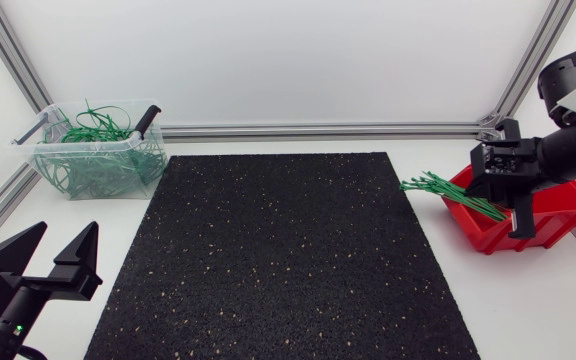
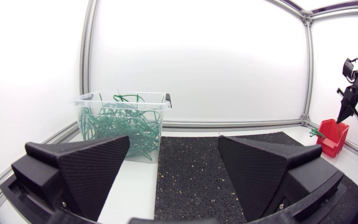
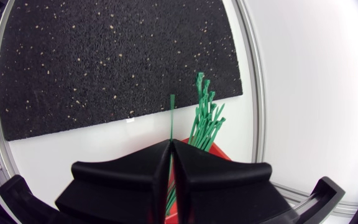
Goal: Take a green cable tie from the red box, thread the tail through the head to close it, then place it in the transparent bin on the left.
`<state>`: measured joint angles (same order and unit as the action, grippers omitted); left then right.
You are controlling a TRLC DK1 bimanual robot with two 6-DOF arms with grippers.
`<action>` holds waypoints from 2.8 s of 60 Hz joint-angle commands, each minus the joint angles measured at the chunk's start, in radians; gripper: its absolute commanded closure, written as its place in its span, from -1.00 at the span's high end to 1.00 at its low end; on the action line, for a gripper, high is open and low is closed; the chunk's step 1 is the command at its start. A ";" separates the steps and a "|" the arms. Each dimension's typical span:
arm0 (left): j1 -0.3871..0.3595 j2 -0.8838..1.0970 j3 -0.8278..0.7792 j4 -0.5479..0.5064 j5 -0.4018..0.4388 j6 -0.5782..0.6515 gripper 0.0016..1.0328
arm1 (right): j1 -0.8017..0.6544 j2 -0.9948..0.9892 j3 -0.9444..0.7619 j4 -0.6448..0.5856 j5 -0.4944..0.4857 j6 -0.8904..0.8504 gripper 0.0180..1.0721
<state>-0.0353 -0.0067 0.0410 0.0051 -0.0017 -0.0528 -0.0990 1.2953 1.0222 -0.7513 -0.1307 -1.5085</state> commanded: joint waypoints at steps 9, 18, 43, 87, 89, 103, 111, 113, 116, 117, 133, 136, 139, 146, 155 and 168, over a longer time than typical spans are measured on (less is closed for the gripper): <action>-0.008 0.002 -0.038 -0.027 0.003 -0.010 0.92 | 0.007 -0.125 0.167 -0.140 -0.170 0.099 -0.89; -0.011 0.002 -0.038 -0.027 0.003 -0.010 0.92 | 0.005 -0.151 0.285 -0.232 -0.302 0.206 -0.89; -0.018 0.005 -0.038 -0.027 0.003 -0.010 0.92 | 0.216 -0.169 0.480 -0.387 -0.402 0.550 -0.89; -0.020 0.011 -0.038 -0.030 0.003 -0.010 0.92 | 0.679 -0.108 0.512 -0.408 -0.423 1.104 -0.89; -0.021 0.011 -0.038 -0.030 0.003 -0.010 0.92 | 0.699 -0.106 0.518 -0.408 -0.420 1.128 -0.89; -0.020 0.017 -0.038 -0.030 0.003 -0.010 0.92 | 0.740 -0.080 0.518 -0.393 -0.469 1.211 -0.89; -0.021 0.020 -0.038 -0.030 0.003 -0.010 0.92 | 0.731 -0.070 0.519 -0.393 -0.543 1.277 -0.89; -0.025 0.020 -0.038 -0.030 0.003 -0.010 0.92 | 0.731 -0.068 0.521 -0.391 -0.555 1.298 -0.89; -0.026 0.020 -0.038 -0.030 0.003 -0.010 0.92 | 0.729 -0.065 0.521 -0.387 -0.572 1.354 -0.89; -0.026 0.022 -0.038 -0.030 0.003 -0.010 0.92 | 0.729 -0.064 0.519 -0.382 -0.575 1.372 -0.89; -0.028 0.024 -0.038 -0.030 0.003 -0.010 0.92 | 0.733 -0.053 0.539 -0.336 -0.563 1.447 -0.89; -0.028 0.024 -0.038 -0.030 0.003 -0.010 0.92 | 0.733 -0.044 0.546 -0.335 -0.557 1.458 -0.89; -0.028 0.024 -0.038 -0.030 0.003 -0.010 0.92 | 0.731 -0.041 0.550 -0.335 -0.553 1.467 -0.89; -0.028 0.022 -0.038 -0.030 0.003 -0.012 0.92 | 0.731 -0.039 0.549 -0.318 -0.529 1.524 -0.89; -0.034 0.022 -0.038 -0.030 0.003 -0.013 0.92 | 0.734 -0.041 0.547 -0.307 -0.506 1.573 -0.89; -0.037 0.017 -0.038 -0.030 0.003 -0.013 0.92 | 0.720 -0.030 0.555 -0.309 -0.564 1.625 -0.89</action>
<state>-0.0624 0.0074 0.0410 0.0048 -0.0017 -0.0528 0.6323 1.2491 1.5505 -1.0657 -0.6647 0.0631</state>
